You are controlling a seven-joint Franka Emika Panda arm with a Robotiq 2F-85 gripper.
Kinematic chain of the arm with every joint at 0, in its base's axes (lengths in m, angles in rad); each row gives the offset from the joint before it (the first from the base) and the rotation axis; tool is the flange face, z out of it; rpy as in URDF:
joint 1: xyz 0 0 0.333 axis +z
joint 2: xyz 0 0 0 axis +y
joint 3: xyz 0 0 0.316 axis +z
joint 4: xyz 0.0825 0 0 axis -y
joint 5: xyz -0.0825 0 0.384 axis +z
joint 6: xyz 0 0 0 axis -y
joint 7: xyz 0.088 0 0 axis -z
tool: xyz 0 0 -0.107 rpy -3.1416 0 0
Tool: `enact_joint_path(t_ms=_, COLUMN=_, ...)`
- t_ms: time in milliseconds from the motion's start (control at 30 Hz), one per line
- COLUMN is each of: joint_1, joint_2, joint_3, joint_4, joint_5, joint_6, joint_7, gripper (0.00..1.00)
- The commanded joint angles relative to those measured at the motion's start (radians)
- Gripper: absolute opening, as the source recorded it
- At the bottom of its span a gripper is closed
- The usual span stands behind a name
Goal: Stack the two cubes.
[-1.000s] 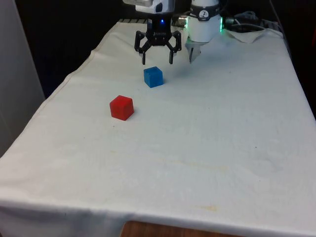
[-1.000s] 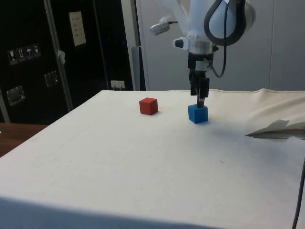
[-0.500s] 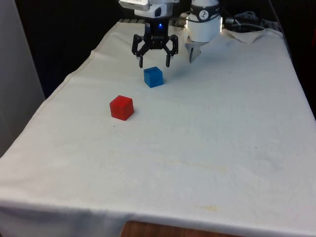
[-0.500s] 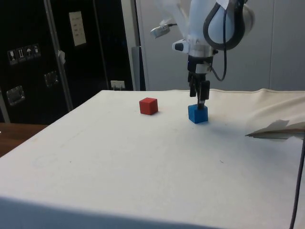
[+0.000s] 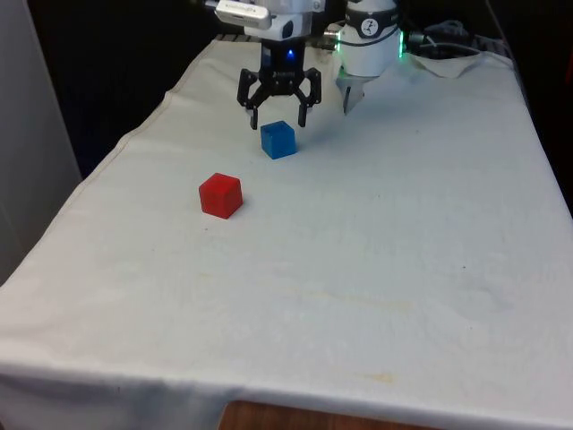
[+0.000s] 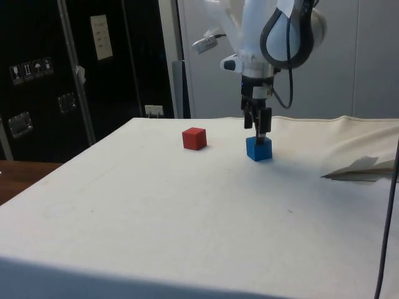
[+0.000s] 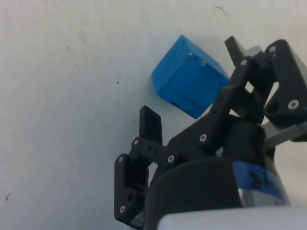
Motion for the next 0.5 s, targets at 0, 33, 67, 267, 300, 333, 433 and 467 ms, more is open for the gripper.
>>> enact_joint_path(t_ms=0, joint_1=-0.011, joint_2=-0.026, joint_3=0.037, joint_4=-0.015, joint_5=0.045, joint_6=-0.014, joint_7=-0.032, gripper=1.00)
enact_joint_path(t_ms=33, joint_1=-0.011, joint_2=-0.024, joint_3=0.035, joint_4=-0.013, joint_5=0.041, joint_6=-0.013, joint_7=-0.031, gripper=1.00)
enact_joint_path(t_ms=67, joint_1=-0.010, joint_2=-0.021, joint_3=0.034, joint_4=-0.011, joint_5=0.038, joint_6=-0.012, joint_7=-0.030, gripper=1.00)
enact_joint_path(t_ms=267, joint_1=0.000, joint_2=0.005, joint_3=0.003, joint_4=0.005, joint_5=0.000, joint_6=-0.001, joint_7=-0.007, gripper=1.00)
enact_joint_path(t_ms=300, joint_1=-0.008, joint_2=-0.015, joint_3=0.021, joint_4=-0.006, joint_5=0.023, joint_6=-0.010, joint_7=-0.025, gripper=1.00)
enact_joint_path(t_ms=333, joint_1=-0.009, joint_2=-0.018, joint_3=0.023, joint_4=-0.007, joint_5=0.025, joint_6=-0.011, joint_7=-0.027, gripper=1.00)
enact_joint_path(t_ms=433, joint_1=-0.012, joint_2=-0.029, joint_3=0.032, joint_4=-0.014, joint_5=0.038, joint_6=-0.017, joint_7=-0.042, gripper=1.00)
enact_joint_path(t_ms=467, joint_1=-0.012, joint_2=-0.031, joint_3=0.035, joint_4=-0.016, joint_5=0.041, joint_6=-0.019, joint_7=-0.046, gripper=1.00)
